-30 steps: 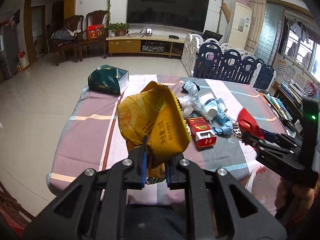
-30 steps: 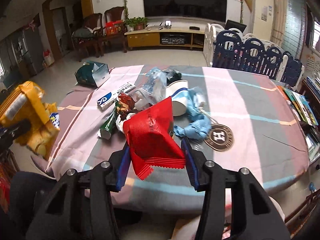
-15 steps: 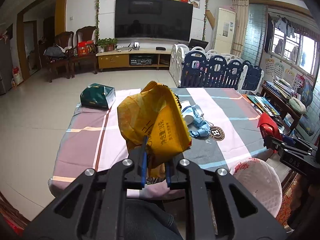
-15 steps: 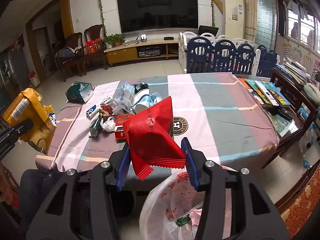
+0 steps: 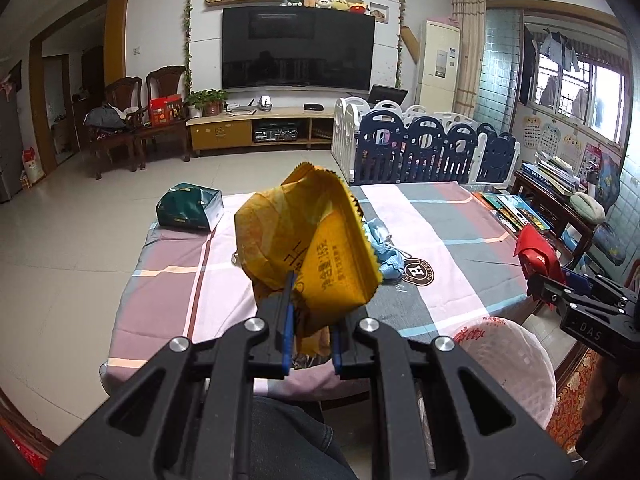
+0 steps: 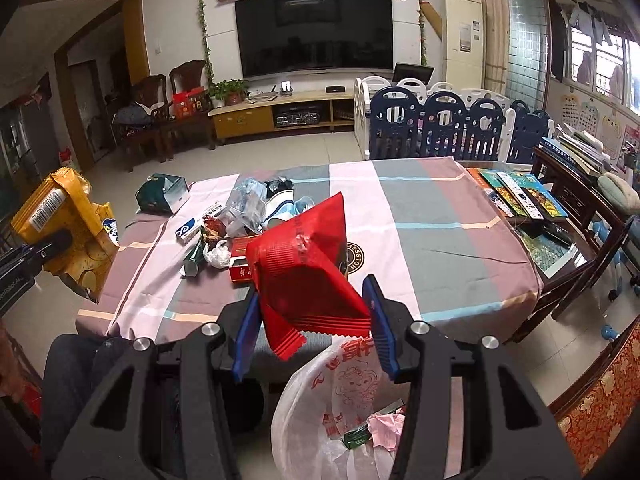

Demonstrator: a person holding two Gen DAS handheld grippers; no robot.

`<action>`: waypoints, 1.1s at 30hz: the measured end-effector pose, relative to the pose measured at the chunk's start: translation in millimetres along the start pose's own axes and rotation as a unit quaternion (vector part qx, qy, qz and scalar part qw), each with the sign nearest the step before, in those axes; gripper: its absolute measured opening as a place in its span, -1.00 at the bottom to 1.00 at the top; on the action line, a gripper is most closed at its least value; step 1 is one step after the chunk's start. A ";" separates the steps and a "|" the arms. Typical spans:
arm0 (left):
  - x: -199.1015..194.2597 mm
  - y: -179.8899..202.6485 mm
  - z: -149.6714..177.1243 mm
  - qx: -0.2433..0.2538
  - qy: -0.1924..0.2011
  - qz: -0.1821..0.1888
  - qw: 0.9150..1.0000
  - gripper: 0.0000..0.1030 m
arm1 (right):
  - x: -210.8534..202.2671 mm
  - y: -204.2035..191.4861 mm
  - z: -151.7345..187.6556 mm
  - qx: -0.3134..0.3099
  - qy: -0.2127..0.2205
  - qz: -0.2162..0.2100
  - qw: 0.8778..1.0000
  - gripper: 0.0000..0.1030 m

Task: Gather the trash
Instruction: 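Release the red packet into the wastebasket with the right gripper while the left drops the yellow bag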

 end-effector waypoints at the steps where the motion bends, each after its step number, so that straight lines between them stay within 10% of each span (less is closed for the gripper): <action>1: 0.6 -0.3 0.0 0.001 -0.001 0.001 1.000 -0.71 | -0.2 0.5 1.4 0.000 -0.001 0.000 1.000 -0.04; 18: 3.1 5.9 3.3 0.002 -0.015 0.010 1.000 -0.71 | 0.4 17.9 26.3 -0.016 -0.027 0.019 0.999 -0.03; 26: 18.1 33.1 17.3 0.005 -0.052 0.079 0.995 -0.71 | 24.4 75.8 99.8 -0.004 -0.127 0.063 0.990 0.03; 33: 47.0 89.2 34.6 0.025 -0.102 0.158 0.982 -0.71 | 45.9 101.7 155.3 0.010 -0.219 0.079 0.973 0.50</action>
Point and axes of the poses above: each gripper's, at about its wrist camera, not at the fingertips, and x roughly the way its jaws point, y to its right, z to its underside, the point moved 4 cm from there along x, roughly the way its jaws point, and after that the axes turned 8 degrees about z, right-handed, at the moved point
